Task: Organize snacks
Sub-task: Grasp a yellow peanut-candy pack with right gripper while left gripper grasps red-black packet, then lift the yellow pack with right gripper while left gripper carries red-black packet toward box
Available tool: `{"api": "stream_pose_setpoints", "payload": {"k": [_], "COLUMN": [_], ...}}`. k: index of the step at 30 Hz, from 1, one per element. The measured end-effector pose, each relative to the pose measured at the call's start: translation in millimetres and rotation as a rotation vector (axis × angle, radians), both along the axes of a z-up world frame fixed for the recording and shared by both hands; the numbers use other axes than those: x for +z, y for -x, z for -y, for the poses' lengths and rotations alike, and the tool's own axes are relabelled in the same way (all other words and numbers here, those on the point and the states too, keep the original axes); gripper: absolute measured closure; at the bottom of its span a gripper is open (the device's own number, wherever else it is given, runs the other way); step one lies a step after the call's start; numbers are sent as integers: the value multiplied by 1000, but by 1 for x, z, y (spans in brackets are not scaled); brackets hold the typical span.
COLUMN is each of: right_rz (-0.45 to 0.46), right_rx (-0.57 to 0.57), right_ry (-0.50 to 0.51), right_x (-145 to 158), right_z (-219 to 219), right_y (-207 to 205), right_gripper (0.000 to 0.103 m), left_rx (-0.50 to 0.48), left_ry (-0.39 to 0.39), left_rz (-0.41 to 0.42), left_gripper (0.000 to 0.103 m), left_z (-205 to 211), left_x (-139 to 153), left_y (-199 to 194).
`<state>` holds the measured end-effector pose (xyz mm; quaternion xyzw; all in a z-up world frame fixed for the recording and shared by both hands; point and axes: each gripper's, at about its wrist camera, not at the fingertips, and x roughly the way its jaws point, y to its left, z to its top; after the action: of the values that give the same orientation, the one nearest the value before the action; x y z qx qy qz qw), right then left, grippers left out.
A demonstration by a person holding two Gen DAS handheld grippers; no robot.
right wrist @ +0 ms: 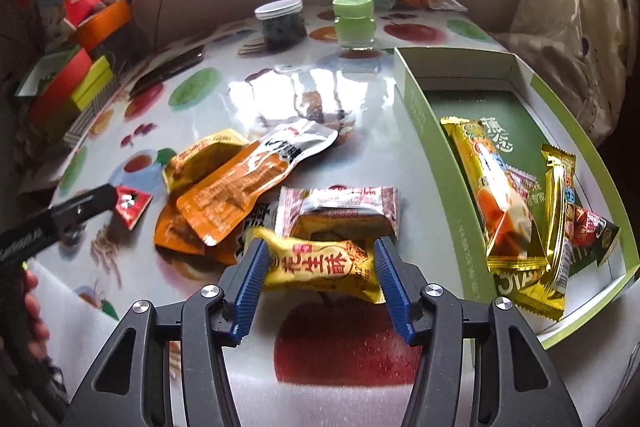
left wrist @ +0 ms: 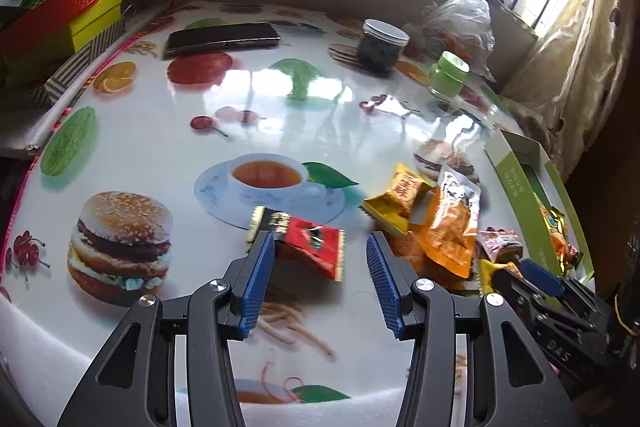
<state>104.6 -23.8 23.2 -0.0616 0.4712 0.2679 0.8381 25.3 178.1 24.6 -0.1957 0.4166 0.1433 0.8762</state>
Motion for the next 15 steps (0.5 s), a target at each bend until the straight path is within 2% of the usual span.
{"api": "stream_pose_setpoints", "payload": {"k": [4,8,15], "right_rz": [-19,-44,16], "right_rx": [28,124,191], "right_ry": [-4,-4,13], "right_x": [1,2,9], "right_z": [4,0,5], "right_y": [7,18,18], "right_gripper": [49,49,49], "left_rx": [19,26,13], "left_ry": [0,4,23], "left_rz": [-13,-22,-37], "left_gripper": [54,54,54], "left_z": [-7,-9,-10], "left_x": [-4,-7,-11], "left_y": [2,2,0]}}
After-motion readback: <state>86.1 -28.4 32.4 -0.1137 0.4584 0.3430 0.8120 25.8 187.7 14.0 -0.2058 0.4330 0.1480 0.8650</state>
